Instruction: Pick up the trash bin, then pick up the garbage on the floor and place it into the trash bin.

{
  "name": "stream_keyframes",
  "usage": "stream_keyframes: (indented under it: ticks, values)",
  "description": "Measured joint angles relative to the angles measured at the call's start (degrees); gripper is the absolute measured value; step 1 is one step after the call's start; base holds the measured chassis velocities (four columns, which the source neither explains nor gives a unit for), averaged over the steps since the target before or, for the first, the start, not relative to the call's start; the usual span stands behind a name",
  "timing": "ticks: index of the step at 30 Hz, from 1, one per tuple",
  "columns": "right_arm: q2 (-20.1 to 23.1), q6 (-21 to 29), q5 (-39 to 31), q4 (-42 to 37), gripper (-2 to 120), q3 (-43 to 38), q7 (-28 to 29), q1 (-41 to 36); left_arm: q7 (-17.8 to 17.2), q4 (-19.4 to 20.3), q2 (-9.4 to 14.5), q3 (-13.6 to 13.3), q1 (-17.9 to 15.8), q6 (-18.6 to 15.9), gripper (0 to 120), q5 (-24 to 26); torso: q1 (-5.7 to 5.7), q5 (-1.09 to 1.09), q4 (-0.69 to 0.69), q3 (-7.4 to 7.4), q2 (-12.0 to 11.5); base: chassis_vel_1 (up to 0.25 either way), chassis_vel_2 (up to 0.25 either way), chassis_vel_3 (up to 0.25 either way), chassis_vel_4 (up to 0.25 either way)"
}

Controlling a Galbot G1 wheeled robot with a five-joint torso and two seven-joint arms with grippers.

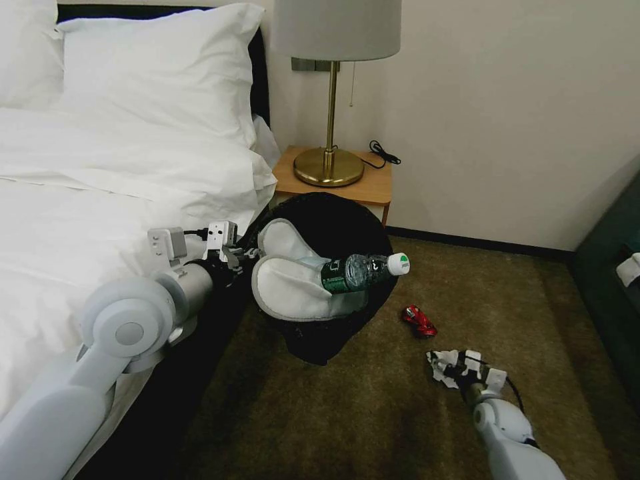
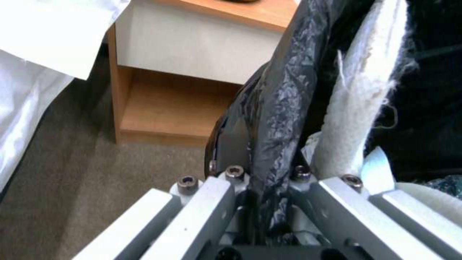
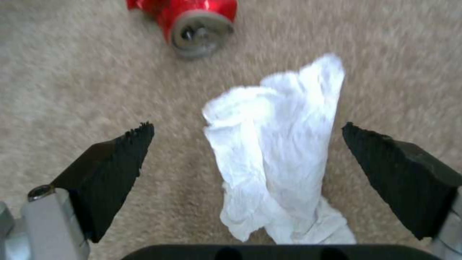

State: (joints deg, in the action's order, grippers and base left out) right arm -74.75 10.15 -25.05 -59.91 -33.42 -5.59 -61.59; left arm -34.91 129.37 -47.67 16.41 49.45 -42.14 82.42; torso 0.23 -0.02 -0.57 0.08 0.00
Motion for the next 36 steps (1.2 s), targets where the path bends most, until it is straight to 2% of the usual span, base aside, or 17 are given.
stream_keyframes:
  ticks: [10,19,24,26,29,31,32,34,35,36]
  values:
    - [-1.83,-2.98,3.03,6.88,100,-0.54,1.17,3.17,0.41,0.40,-0.39,-0.62,0.31,0.00,1,-0.09,0.00,0.03,0.00,0.00,0.00,0.000,0.000,0.000,0.000]
    - [-2.40,-3.95,3.83,6.29,100,-0.68,1.94,2.64,0.46,1.05,-0.31,-0.58,0.79,0.00,1,-0.19,0.00,0.02,-0.01,0.00,0.00,0.000,0.000,0.000,0.000]
    - [-2.91,-4.15,4.24,6.53,95,-0.69,2.26,2.79,0.40,1.38,-0.14,-0.44,0.89,0.00,1,-0.15,0.00,0.01,0.00,0.00,0.00,0.000,0.000,0.000,0.000]
    - [-3.35,-4.37,4.38,7.21,89,-0.86,2.32,2.86,0.27,1.54,-0.05,-0.40,1.03,0.00,1,-0.05,0.00,0.00,-0.01,-0.01,0.00,0.000,0.000,0.000,0.000]
    - [-3.59,-4.78,4.72,7.88,86,-1.06,2.36,3.06,0.26,1.54,-0.05,-0.40,1.05,0.00,1,-0.04,0.00,-0.01,-0.01,-0.01,0.01,0.000,0.000,0.000,0.000]
    - [-3.86,-5.67,5.85,9.13,75,-1.49,2.24,3.38,0.23,1.57,-0.05,-0.42,1.02,0.00,1,-0.04,0.00,-0.04,-0.01,-0.02,0.02,0.000,0.000,0.000,0.000]
    - [-3.86,-5.67,5.85,9.13,75,-1.49,2.24,3.38,0.23,1.57,-0.05,-0.42,1.02,0.00,1,-0.04,0.00,-0.04,-0.01,-0.02,0.02,0.000,0.000,0.000,0.000]
    - [-3.88,-6.03,6.12,9.38,63,-1.61,2.32,3.39,0.20,1.58,-0.05,-0.42,0.97,0.00,1,-0.04,-0.01,-0.05,-0.02,-0.02,0.03,0.000,0.000,0.000,0.000]
    - [-3.88,-6.03,6.12,9.38,63,-1.61,2.32,3.39,0.20,1.58,-0.05,-0.42,0.97,0.00,1,-0.04,-0.01,-0.05,-0.02,-0.02,0.03,0.000,0.000,0.000,0.000]
    - [-3.87,-6.15,6.13,9.32,56,-1.63,2.42,3.33,0.20,1.58,-0.05,-0.42,0.97,0.00,1,-0.04,-0.01,-0.05,-0.02,-0.02,0.03,0.000,0.000,0.000,0.000]
